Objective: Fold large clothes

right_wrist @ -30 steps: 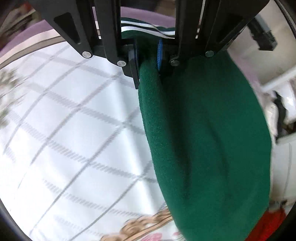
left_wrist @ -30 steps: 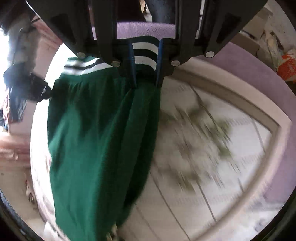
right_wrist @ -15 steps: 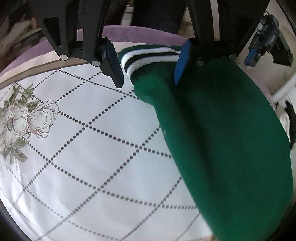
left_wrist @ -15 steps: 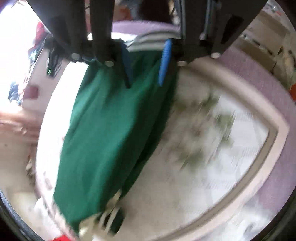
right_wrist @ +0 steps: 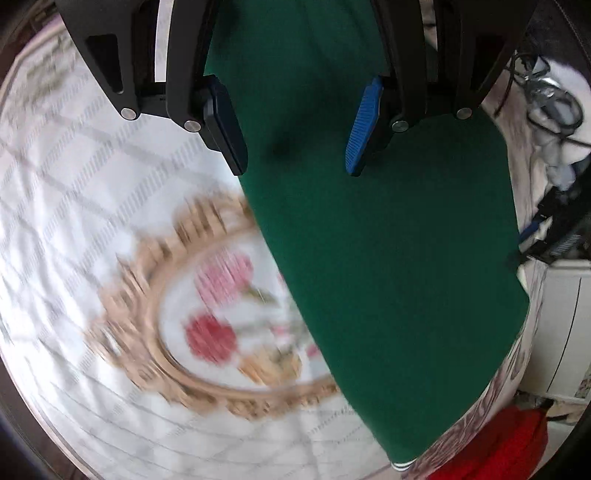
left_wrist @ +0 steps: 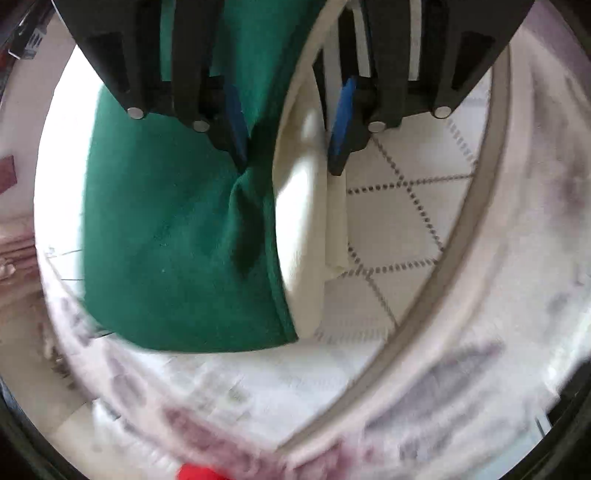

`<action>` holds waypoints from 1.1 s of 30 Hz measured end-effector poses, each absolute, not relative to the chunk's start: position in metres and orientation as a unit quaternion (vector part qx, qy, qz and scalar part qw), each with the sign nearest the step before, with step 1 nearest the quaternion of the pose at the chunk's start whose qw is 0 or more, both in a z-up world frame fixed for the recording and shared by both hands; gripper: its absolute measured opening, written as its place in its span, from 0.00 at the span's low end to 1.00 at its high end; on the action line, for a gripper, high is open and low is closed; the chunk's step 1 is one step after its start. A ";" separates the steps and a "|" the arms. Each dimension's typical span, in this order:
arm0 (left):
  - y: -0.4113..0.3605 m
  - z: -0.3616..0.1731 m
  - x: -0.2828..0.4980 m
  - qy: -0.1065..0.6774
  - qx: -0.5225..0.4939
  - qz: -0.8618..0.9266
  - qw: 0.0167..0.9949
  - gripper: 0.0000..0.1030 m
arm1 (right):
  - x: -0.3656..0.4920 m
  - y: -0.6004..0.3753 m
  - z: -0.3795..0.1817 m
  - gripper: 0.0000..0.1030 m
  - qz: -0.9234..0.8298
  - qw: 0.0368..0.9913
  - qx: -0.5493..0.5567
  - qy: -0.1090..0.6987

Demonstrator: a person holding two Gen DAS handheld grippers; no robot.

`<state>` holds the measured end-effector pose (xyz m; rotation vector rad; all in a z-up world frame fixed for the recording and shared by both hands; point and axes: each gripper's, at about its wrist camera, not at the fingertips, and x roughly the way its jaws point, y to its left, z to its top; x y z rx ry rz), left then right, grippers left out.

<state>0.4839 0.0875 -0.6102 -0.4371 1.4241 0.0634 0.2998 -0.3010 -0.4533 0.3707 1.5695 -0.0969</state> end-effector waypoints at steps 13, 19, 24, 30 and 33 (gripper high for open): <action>0.088 -0.605 0.409 0.652 -0.189 0.041 0.734 0.69 | 0.337 -0.290 -0.441 0.33 -0.026 0.700 0.216 0.680; 0.111 -0.588 0.386 0.627 -0.253 0.035 0.736 0.73 | 0.377 -0.240 -0.488 0.01 -0.008 0.672 0.117 0.731; 0.104 -0.521 0.320 0.598 -0.263 0.003 0.757 0.73 | 0.350 -0.265 -0.445 0.20 0.033 0.634 0.186 0.750; 0.069 -0.540 0.205 0.684 -0.267 0.016 0.679 0.73 | 0.210 -0.301 -0.424 0.67 0.012 0.583 0.173 0.794; 0.057 -0.579 0.142 0.726 -0.301 0.039 0.617 0.73 | 0.148 -0.314 -0.449 0.67 -0.001 0.537 0.194 0.821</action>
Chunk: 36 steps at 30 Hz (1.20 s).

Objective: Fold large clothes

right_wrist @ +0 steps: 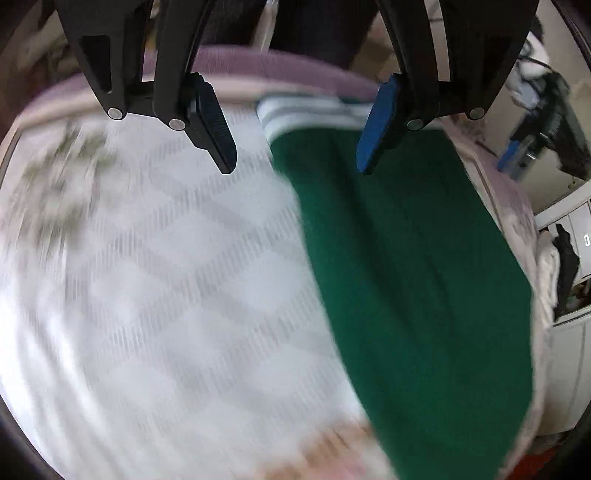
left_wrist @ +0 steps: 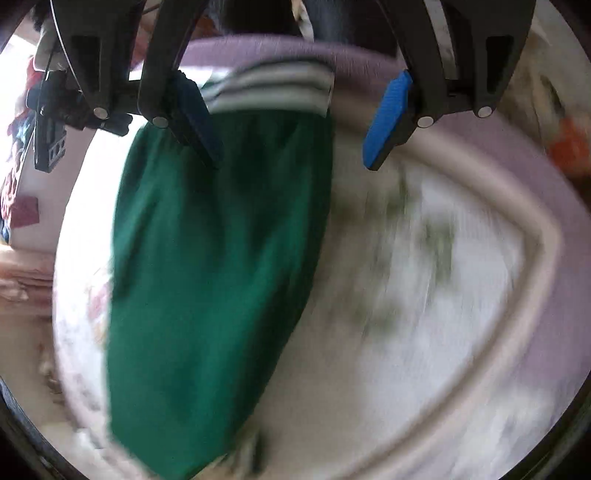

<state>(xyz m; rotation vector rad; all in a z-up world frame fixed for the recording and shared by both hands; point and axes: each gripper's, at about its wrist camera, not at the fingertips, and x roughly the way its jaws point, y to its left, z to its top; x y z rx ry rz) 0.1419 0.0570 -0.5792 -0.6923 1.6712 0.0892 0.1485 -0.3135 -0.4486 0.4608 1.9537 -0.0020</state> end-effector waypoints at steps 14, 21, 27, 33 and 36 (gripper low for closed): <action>0.013 -0.529 0.075 0.680 -0.265 0.023 0.683 0.04 | 0.096 -0.284 -0.419 0.05 -0.009 0.595 0.193 0.780; 0.020 -0.613 0.064 0.719 -0.261 0.055 0.642 0.05 | 0.101 -0.248 -0.444 0.05 -0.024 0.579 0.163 0.799; 0.044 -0.581 0.051 0.707 -0.316 0.034 0.632 0.12 | 0.106 -0.211 -0.455 0.08 0.006 0.552 0.138 0.822; 0.074 -0.591 0.056 0.650 -0.386 0.021 0.654 0.43 | 0.114 -0.229 -0.455 0.74 0.088 0.540 0.237 0.803; 0.074 -0.613 0.069 0.642 -0.392 0.001 0.659 0.43 | 0.119 -0.224 -0.478 0.74 0.119 0.529 0.258 0.800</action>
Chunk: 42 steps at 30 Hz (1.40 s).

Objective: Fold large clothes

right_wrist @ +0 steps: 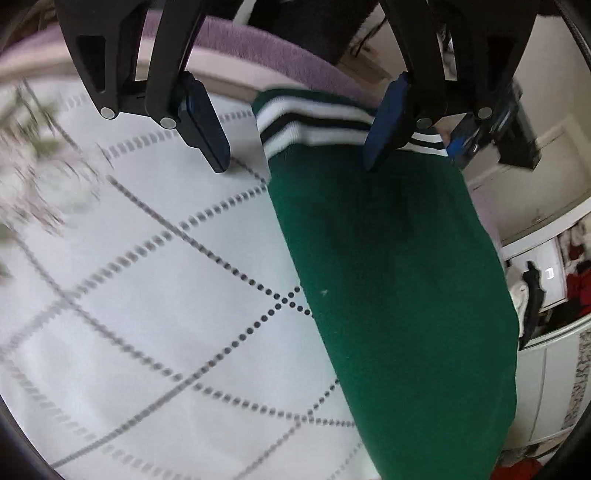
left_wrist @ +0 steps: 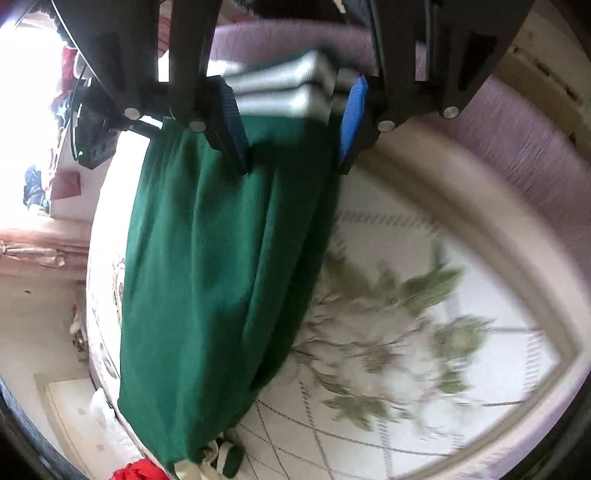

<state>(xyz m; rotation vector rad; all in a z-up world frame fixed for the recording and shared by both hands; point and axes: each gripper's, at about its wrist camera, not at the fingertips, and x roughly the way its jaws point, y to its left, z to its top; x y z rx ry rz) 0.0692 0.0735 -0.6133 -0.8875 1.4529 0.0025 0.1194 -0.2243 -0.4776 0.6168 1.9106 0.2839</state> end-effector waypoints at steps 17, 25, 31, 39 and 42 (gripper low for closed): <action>0.050 -0.589 0.093 0.616 -0.348 -0.059 0.704 0.17 | 0.111 -0.107 -0.530 0.25 0.177 0.470 0.434 0.748; 0.041 -0.506 0.028 0.682 -0.387 -0.105 0.612 0.12 | 0.046 -0.107 -0.433 0.20 0.149 0.410 0.451 0.779; 0.061 -0.439 0.015 0.707 -0.465 -0.091 0.524 0.12 | -0.009 -0.099 -0.335 0.20 0.077 0.300 0.521 0.795; 0.083 -0.453 0.135 0.689 -0.458 -0.057 0.559 0.12 | 0.069 -0.085 -0.309 0.20 0.047 0.255 0.612 0.747; 0.089 -0.480 0.175 0.689 -0.464 -0.045 0.555 0.13 | 0.114 -0.086 -0.330 0.20 0.049 0.251 0.638 0.727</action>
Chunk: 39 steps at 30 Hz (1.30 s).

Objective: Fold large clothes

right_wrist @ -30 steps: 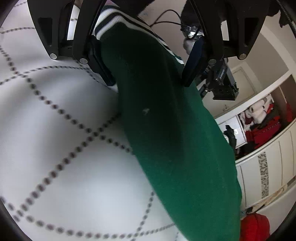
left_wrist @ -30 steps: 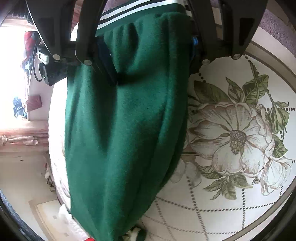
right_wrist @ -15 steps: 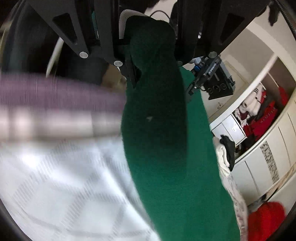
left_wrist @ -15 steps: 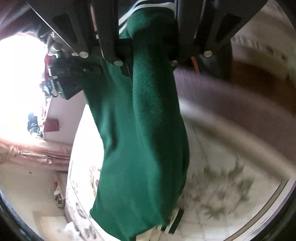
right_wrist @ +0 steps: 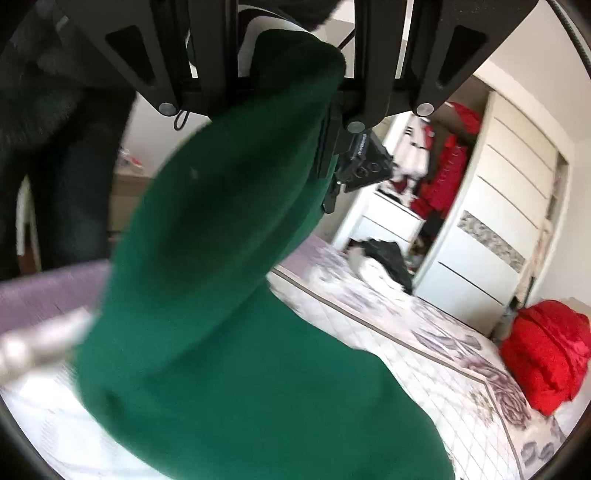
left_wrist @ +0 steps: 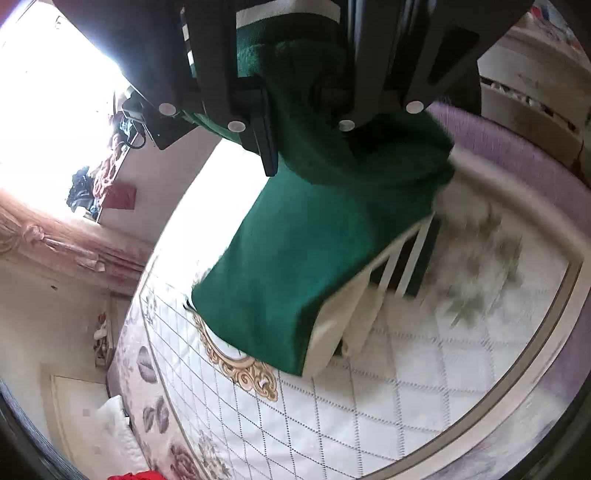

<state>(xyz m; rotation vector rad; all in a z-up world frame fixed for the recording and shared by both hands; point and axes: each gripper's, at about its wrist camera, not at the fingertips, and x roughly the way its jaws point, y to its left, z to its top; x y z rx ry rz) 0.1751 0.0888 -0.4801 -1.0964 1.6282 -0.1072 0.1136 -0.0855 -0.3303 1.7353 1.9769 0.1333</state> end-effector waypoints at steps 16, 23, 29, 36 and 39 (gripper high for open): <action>0.125 -0.462 0.261 0.577 -0.434 -0.005 0.692 0.65 | 0.240 -0.213 -0.388 0.74 0.055 0.396 0.631 0.665; 0.084 -0.526 0.224 0.646 -0.247 0.056 0.720 0.65 | 0.276 -0.191 -0.357 0.75 0.090 0.591 0.308 0.740; 0.081 -0.601 0.243 0.668 -0.230 0.082 0.703 0.70 | 0.291 -0.178 -0.404 0.75 0.127 0.652 0.132 0.736; 0.091 -0.590 0.252 0.655 -0.234 0.076 0.714 0.71 | 0.303 -0.201 -0.467 0.94 0.171 0.629 0.170 0.739; 0.096 -0.576 0.247 0.642 -0.241 0.082 0.723 0.71 | 0.288 -0.215 -0.460 0.64 0.170 0.633 0.216 0.724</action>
